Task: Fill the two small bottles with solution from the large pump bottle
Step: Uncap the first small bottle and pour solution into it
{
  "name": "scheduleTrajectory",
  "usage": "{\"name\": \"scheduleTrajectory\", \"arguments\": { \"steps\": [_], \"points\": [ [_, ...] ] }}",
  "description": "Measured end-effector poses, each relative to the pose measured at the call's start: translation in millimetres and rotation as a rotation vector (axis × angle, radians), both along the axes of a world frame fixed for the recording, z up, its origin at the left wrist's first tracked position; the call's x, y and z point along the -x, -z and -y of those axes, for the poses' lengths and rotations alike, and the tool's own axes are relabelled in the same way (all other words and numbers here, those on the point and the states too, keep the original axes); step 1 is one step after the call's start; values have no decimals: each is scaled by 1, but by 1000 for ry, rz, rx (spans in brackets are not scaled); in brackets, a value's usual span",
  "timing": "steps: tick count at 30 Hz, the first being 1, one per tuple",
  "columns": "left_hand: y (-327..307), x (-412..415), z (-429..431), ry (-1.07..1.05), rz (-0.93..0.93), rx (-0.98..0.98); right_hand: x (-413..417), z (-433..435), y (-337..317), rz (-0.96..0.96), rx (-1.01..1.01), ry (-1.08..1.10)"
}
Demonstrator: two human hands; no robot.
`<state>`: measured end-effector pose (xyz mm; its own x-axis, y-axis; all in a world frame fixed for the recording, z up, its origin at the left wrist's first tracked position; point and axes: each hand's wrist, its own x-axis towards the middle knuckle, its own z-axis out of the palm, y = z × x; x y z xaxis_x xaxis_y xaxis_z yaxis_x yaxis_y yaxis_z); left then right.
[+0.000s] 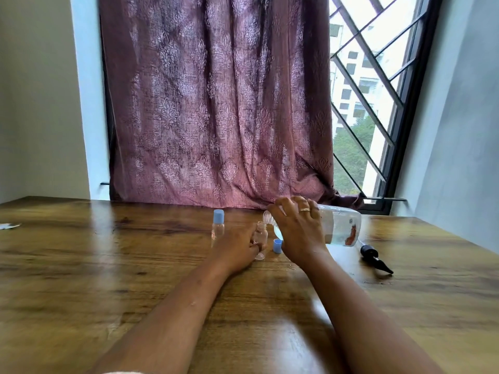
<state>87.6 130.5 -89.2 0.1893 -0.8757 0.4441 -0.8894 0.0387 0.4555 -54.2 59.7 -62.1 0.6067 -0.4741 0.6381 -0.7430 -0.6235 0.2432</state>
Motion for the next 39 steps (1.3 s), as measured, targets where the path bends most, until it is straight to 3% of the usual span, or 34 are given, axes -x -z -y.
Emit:
{"name": "scheduleTrajectory", "arguments": {
  "steps": [39],
  "points": [
    [0, 0, 3, -2, 14, -45, -1, -2, -2, -1, 40, 4]
  ]
}}
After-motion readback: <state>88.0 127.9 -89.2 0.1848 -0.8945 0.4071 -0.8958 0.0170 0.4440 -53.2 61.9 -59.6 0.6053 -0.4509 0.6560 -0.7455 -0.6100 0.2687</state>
